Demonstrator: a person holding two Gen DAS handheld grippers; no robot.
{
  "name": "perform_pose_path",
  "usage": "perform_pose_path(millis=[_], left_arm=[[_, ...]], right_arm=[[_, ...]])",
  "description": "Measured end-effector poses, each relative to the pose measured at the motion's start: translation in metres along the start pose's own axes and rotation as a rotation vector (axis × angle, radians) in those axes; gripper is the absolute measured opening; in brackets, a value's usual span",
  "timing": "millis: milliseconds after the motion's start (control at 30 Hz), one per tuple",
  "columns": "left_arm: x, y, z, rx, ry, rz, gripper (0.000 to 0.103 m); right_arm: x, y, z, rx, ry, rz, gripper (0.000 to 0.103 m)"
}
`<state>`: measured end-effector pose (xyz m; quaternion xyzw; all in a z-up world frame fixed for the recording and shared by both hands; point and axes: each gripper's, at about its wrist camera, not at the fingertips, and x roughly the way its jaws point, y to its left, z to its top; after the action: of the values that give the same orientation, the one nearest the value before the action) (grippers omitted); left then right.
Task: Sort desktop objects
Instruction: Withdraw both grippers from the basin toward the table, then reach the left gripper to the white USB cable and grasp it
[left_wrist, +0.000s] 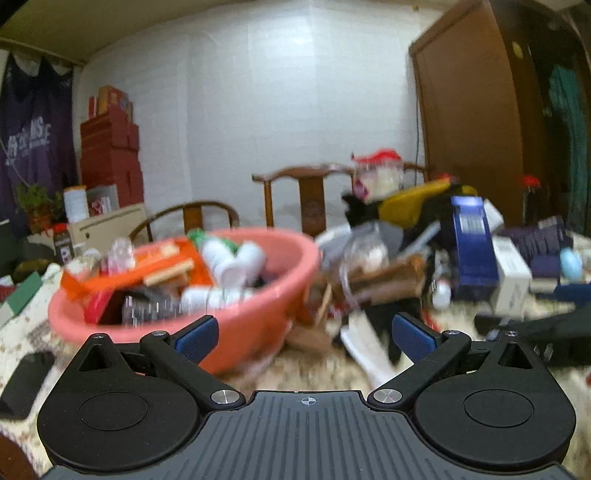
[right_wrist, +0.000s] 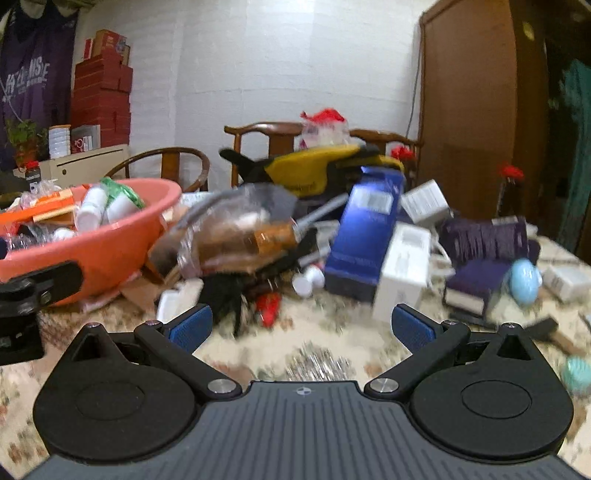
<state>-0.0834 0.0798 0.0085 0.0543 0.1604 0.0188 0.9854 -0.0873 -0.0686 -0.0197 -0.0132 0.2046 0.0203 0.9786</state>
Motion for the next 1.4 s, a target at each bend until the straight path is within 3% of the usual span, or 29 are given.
perform_pose_path(millis=[267, 500, 900, 1000, 1167, 1333, 1400], left_arm=[[-0.021, 0.005, -0.050, 0.041, 0.099, 0.034, 0.103], [-0.017, -0.001, -0.070, 0.065, 0.162, 0.025, 0.103], [-0.016, -0.038, -0.071, 0.041, 0.222, -0.172, 0.103], [-0.028, -0.044, -0.065, 0.019, 0.196, -0.189, 0.103], [-0.049, -0.064, -0.058, 0.052, 0.189, -0.288, 0.103], [-0.034, -0.095, -0.067, 0.059, 0.273, -0.327, 0.103], [-0.031, -0.105, -0.070, 0.079, 0.253, -0.303, 0.103]], right_arm=[[-0.010, -0.019, -0.031, 0.052, 0.034, 0.002, 0.103], [-0.013, -0.014, -0.043, 0.015, 0.046, 0.024, 0.103], [-0.036, -0.043, -0.048, 0.035, -0.015, -0.024, 0.103], [-0.041, -0.053, -0.046, 0.076, -0.033, -0.014, 0.103], [-0.041, -0.060, -0.047, 0.101, -0.045, -0.022, 0.103], [-0.041, -0.065, -0.053, 0.131, -0.028, -0.013, 0.103], [-0.045, -0.068, -0.054, 0.125, -0.034, -0.024, 0.103]])
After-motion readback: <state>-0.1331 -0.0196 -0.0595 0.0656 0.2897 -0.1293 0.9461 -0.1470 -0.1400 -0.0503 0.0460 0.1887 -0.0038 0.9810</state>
